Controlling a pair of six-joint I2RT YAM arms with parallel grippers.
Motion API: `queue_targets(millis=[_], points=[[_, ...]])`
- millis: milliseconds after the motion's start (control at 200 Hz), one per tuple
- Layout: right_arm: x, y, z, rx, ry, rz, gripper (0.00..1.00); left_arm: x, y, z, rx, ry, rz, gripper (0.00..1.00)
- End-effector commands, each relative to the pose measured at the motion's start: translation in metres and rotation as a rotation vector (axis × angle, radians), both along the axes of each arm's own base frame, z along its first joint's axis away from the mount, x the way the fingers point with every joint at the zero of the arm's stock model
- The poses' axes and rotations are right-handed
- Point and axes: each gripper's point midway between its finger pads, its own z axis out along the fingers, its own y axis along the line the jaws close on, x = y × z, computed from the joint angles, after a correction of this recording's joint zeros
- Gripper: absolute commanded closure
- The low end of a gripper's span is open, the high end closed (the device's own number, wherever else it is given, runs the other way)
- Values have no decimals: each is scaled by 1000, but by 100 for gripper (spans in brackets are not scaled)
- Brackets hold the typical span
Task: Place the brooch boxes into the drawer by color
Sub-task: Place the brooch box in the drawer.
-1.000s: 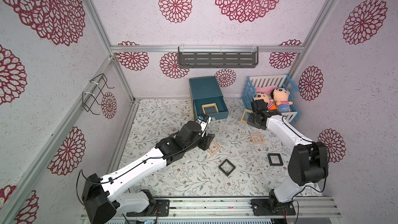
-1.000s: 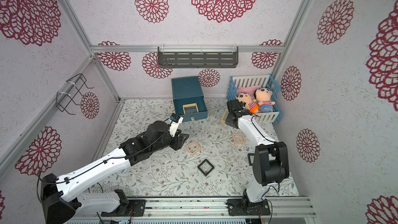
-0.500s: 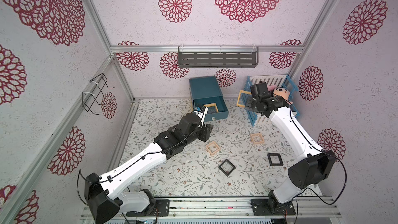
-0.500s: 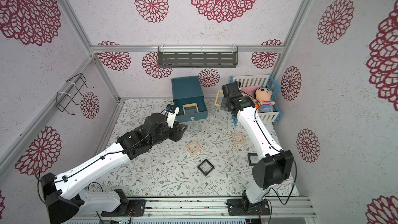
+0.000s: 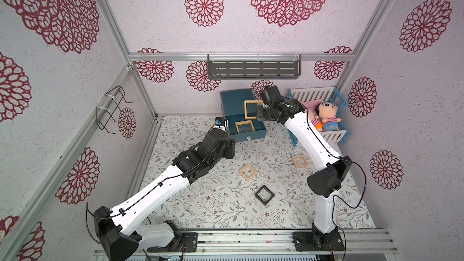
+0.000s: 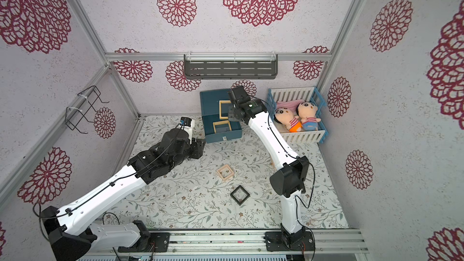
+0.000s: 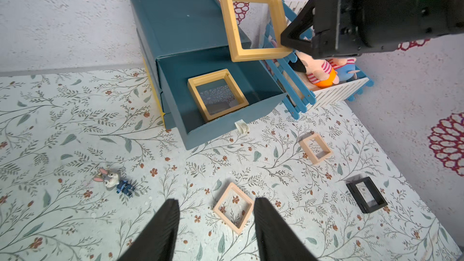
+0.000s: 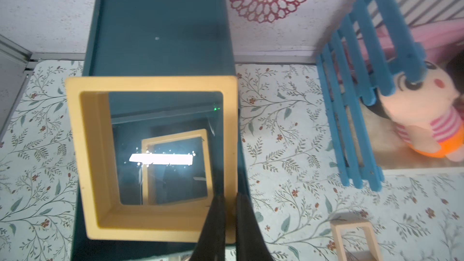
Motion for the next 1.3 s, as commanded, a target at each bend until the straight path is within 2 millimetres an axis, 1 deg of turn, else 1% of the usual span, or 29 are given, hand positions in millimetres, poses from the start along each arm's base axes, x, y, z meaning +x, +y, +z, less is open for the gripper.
queue_targets(millis=[0, 65, 135, 215, 305, 460, 650, 811, 856, 1026, 1166, 1296], points=[[-8, 20, 13, 0, -9, 73, 100, -1, 22, 12, -3, -21, 84, 46], [-6, 28, 6, -1, 10, 90, 100, -1, 29, 12, 2, -22, 112, 46], [-6, 34, -4, -2, 36, 102, 100, -2, 32, 14, 3, -25, 120, 46], [-5, 37, -13, -3, 55, 107, 100, -3, 32, 16, 0, -28, 116, 45], [-5, 40, -17, -4, 65, 118, 100, -3, 32, 18, -8, -33, 115, 46], [-10, 45, -30, -8, 112, 145, 100, -3, 31, 19, -5, -34, 108, 46], [-14, 40, -35, -31, 136, 135, 100, -3, 28, 16, -5, -28, 99, 46], [-15, 33, -52, -62, 187, 115, 100, -2, 25, 16, -10, -27, 85, 46], [-13, 32, -55, -69, 191, 108, 100, -2, 23, 16, -12, -26, 80, 46], [-1, 29, -56, -53, 175, 89, 100, -2, 20, 14, -14, -20, 67, 46], [2, 27, -66, -67, 197, 88, 100, -3, 21, 14, -13, -17, 66, 46], [7, 25, -68, -69, 188, 77, 100, -4, 21, 13, -12, -15, 59, 46]])
